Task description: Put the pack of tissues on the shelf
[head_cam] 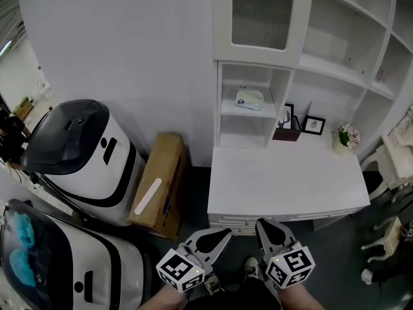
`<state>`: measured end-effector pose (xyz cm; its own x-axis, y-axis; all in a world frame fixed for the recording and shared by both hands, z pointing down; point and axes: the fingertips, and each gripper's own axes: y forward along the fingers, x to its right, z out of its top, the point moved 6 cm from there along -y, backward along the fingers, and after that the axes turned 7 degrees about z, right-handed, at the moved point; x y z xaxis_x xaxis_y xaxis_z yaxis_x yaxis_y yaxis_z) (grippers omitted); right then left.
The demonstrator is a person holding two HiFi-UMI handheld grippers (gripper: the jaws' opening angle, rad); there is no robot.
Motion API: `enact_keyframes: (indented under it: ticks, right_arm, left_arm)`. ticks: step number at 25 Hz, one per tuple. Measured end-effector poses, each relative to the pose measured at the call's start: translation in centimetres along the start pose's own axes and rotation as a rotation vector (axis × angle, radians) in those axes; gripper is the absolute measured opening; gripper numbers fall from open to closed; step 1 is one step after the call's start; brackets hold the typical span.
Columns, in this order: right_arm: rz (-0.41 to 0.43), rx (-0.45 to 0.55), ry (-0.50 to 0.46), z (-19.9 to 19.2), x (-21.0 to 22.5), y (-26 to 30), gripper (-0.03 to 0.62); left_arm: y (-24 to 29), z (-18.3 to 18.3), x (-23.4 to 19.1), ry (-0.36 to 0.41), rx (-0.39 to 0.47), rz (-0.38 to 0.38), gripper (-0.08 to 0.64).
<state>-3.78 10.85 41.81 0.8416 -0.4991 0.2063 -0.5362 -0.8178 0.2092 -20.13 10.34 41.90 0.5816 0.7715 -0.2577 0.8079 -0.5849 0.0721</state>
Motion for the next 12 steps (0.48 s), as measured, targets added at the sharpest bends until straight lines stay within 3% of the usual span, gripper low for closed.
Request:
enact_keyframes:
  ticks: [12]
  right_arm:
    - [-0.002, 0.003, -0.003, -0.9, -3.5, -1.5, 0.005]
  left_arm:
    - [-2.3, -0.2, 0.8, 0.000, 0.007, -0.030, 0.005]
